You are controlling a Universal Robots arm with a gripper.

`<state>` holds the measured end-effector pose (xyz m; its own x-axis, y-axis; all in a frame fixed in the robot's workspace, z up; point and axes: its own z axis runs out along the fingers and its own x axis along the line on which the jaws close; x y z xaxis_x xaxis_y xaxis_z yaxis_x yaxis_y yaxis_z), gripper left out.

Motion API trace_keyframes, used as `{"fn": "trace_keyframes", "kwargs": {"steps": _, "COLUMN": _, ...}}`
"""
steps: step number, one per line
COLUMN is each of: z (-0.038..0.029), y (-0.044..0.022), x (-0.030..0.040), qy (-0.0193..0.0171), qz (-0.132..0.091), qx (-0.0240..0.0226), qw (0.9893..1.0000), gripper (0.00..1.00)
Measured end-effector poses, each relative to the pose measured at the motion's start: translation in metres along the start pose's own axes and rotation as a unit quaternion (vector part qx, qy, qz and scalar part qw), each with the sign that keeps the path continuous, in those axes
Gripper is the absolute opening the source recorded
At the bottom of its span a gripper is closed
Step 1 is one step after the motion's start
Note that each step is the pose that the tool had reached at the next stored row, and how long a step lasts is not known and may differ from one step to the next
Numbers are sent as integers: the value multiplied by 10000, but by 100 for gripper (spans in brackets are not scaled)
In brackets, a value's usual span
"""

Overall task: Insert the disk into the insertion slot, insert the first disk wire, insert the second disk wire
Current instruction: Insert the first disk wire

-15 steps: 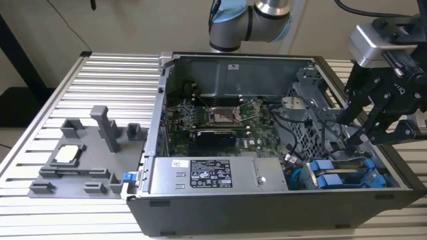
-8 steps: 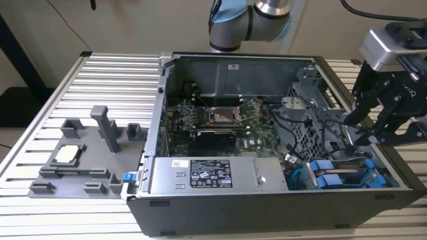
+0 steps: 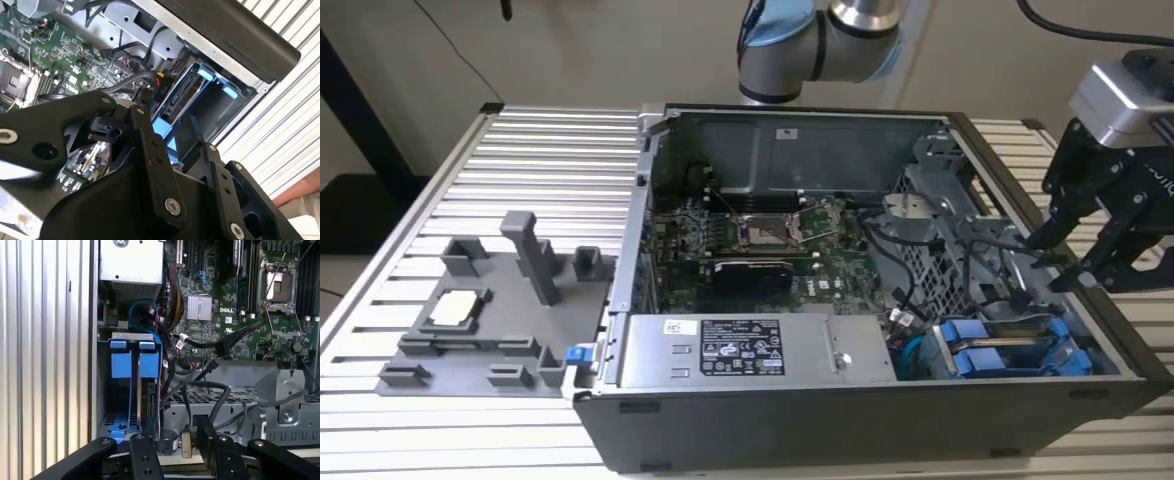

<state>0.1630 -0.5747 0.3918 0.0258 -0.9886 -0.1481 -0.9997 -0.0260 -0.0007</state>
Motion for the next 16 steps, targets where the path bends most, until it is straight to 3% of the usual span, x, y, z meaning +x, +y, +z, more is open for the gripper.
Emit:
{"fn": "trace_keyframes", "kwargs": {"steps": 4, "z": 10, "y": -65, "x": 3, "qy": -25, "qz": -34, "qx": -4, "qw": 10000, "gripper": 47}}
{"fn": "trace_keyframes", "kwargs": {"steps": 11, "z": 49, "y": -93, "x": 10, "qy": -105, "qz": -40, "qx": -3, "qw": 9999, "gripper": 47}}
{"fn": "trace_keyframes", "kwargs": {"steps": 16, "z": 54, "y": -98, "x": 10, "qy": -114, "qz": -41, "qx": -1, "qw": 9999, "gripper": 47}}
